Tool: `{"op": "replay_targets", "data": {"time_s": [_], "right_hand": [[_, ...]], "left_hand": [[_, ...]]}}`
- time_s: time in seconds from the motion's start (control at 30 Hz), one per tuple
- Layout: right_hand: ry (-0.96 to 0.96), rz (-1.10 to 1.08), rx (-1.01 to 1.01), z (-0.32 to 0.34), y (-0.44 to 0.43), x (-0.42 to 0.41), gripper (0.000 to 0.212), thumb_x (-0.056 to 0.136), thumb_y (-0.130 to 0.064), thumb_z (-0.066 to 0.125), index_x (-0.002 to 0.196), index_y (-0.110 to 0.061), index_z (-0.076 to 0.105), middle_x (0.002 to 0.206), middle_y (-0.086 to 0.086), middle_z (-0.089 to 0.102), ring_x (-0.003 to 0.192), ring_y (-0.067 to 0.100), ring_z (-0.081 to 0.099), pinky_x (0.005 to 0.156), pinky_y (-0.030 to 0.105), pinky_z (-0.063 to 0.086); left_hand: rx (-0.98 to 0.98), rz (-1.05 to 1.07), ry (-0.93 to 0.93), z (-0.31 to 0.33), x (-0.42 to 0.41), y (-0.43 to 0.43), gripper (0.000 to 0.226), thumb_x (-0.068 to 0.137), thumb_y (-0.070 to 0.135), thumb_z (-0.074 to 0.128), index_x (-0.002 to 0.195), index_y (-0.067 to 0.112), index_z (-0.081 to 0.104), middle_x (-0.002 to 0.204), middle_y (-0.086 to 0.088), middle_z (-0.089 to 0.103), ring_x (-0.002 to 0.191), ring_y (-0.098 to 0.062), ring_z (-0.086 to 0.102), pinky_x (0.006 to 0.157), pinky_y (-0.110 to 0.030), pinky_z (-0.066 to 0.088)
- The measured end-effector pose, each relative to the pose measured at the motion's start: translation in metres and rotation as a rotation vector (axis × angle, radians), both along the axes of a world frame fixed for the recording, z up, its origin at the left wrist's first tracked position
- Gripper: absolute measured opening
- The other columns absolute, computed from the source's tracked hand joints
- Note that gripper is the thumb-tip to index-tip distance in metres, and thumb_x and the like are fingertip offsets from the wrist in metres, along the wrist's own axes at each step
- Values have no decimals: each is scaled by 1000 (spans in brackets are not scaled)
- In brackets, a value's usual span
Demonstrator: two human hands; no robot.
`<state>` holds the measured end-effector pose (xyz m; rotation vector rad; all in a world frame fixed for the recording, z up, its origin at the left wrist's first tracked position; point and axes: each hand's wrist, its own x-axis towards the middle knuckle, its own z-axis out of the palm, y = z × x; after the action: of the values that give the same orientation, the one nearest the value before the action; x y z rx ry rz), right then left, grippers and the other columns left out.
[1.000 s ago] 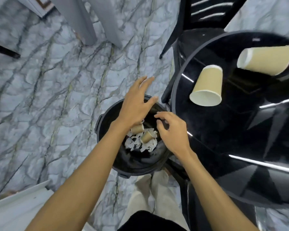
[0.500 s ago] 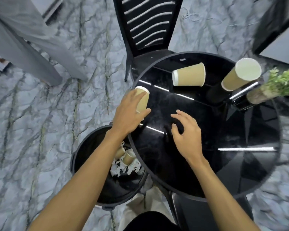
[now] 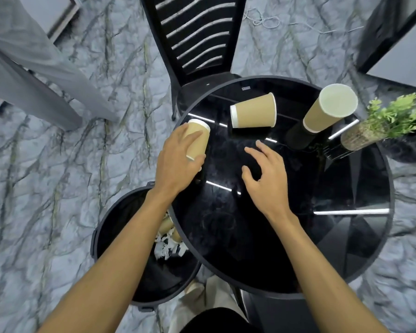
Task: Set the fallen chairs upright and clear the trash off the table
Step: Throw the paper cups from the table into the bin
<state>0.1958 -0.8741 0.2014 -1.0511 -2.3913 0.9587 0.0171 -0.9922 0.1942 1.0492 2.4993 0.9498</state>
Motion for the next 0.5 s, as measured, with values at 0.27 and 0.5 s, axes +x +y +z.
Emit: {"op": "replay_targets", "data": {"time_s": [0.27,0.5], "right_hand": [[-24,12,229,7,60,-51,46,84,-34,67,127,-18,61,150,9,43,141,29,33,114,52,28],[-220,45,352,-18,89,-89,60,81,-58,59,135,-31,53,159,7,27,150,31,11,118,59,10]], "left_hand": [[35,37,4,6,-12,22,53,85,32,68,136,32,54,154,6,35,139,-17,37,108,-46,40],[16,60,-6,-6,-12,26,53,85,33,67,137,33,54,155,7,34,141,-13,35,108,-43,40]]}}
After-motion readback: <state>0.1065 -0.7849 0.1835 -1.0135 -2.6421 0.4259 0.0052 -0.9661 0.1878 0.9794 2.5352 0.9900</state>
